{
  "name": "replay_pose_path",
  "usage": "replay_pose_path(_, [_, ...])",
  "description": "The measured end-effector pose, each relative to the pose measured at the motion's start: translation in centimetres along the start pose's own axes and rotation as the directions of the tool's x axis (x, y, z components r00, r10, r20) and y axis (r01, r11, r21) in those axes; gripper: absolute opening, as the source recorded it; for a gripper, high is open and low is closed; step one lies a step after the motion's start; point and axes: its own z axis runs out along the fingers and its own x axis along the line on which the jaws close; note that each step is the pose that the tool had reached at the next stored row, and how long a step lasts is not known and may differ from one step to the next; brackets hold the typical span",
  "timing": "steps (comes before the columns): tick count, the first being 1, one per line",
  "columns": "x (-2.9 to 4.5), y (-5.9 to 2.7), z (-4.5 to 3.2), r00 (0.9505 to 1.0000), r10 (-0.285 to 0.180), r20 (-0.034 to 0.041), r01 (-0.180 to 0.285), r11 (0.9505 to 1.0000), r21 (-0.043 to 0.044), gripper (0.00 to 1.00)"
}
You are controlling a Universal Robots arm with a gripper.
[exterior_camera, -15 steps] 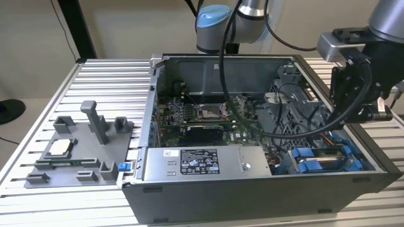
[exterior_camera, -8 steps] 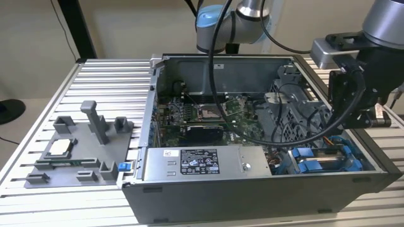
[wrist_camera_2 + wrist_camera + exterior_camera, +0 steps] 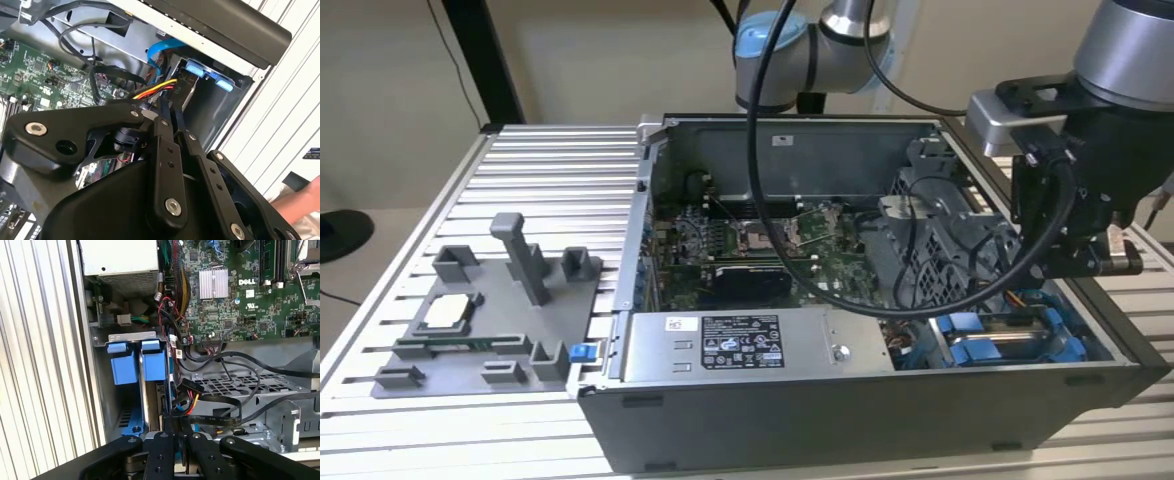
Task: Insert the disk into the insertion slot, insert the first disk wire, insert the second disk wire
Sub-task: 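Insert the second disk wire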
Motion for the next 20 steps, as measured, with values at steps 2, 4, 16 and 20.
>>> replay_pose_path(2, [-0.01,0.01,-0.01,1.0000,0.000,0.0006,0.000,1.0000,0.0000,0.00])
replay_pose_path(4, [-0.01,0.01,-0.01,1.0000,0.000,0.0007,0.000,1.0000,0.0000,0.00])
replay_pose_path(16, [0.40,0.04,0.15,1.0000,0.001,0.0025,-0.001,1.0000,0.0032,0.00])
replay_pose_path(20, [0.52,0.38,0.61,1.0000,0.000,0.0067,-0.001,0.9999,0.0134,0.00])
